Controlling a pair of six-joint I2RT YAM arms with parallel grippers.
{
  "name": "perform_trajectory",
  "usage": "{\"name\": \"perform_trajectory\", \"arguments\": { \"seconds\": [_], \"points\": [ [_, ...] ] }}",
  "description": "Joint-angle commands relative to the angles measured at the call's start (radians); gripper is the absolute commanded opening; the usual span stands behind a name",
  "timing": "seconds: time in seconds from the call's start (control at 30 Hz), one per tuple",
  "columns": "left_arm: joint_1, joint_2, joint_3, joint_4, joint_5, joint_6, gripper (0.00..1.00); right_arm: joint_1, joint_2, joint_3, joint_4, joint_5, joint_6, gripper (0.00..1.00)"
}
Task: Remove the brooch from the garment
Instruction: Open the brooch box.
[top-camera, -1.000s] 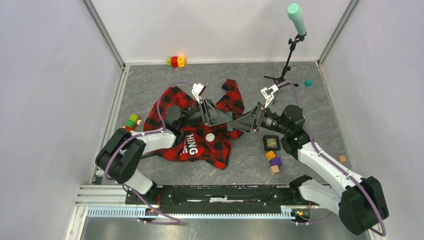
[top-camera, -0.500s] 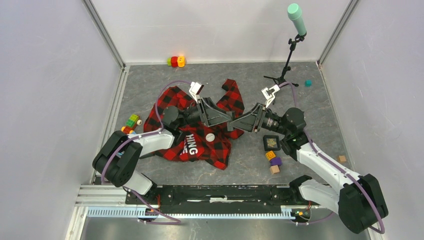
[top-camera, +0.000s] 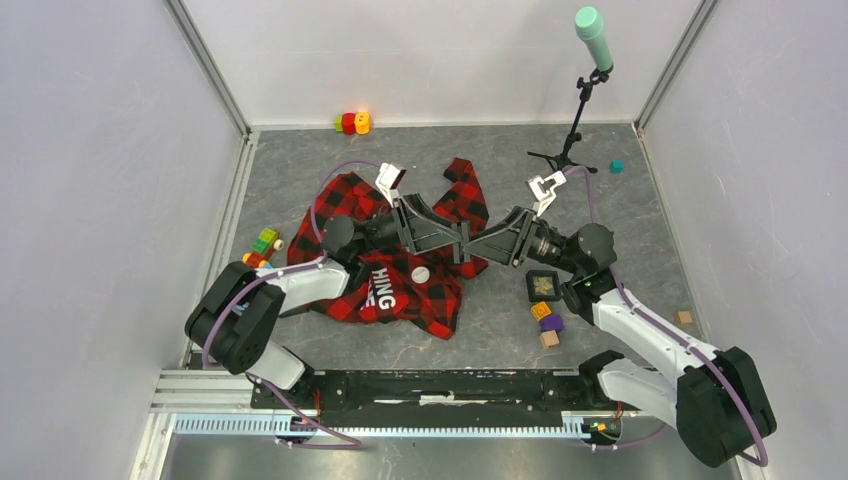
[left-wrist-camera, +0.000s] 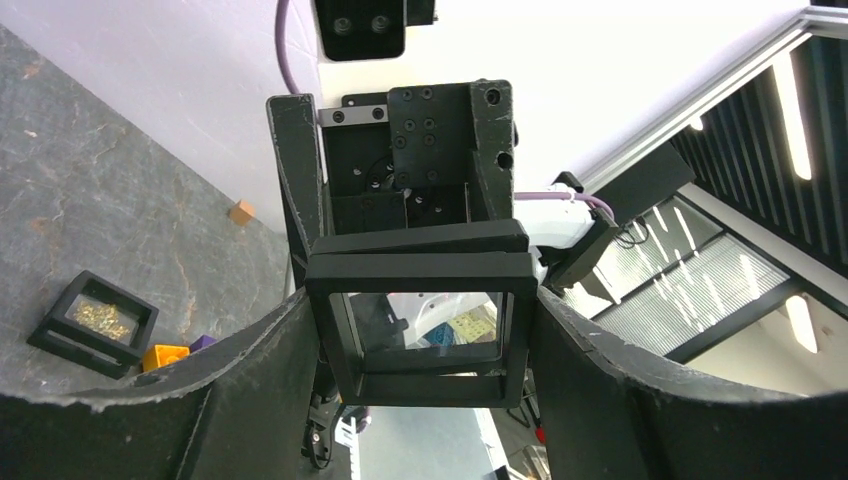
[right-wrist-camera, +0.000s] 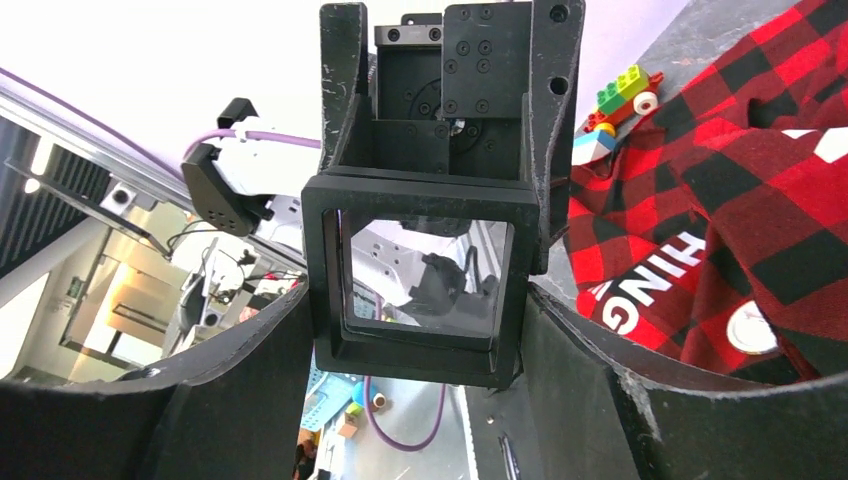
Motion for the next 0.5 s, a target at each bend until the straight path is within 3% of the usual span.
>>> {"name": "perform_trajectory", "arguments": {
  "seconds": [0.0,0.07,0.2,0.37,0.47],
  "points": [
    [0.001,-0.026,-0.001,0.114,-0.015,-0.016,0.63,-0.002,-0.008,-0.013,0.187,-0.027,0.136,0.69],
    [0.001,-0.035,0.001,0.114,-0.018,-0.017,0.62,-0.002,-0.005,-0.013,0.206,-0.031,0.149,0.82],
    [0.011,-0.051,-0.002,0.114,-0.023,-0.031,0.62,-0.021,-0.013,-0.003,0.176,-0.042,0.132,0.98],
    [0.026,-0.078,-0.008,0.07,-0.016,-0.015,0.61,-0.063,-0.056,0.035,-0.041,-0.029,-0.029,0.98],
    [0.027,-0.112,-0.005,-0.077,-0.015,0.062,0.61,-0.063,-0.095,0.131,-0.369,0.038,-0.298,0.98]
  ]
}}
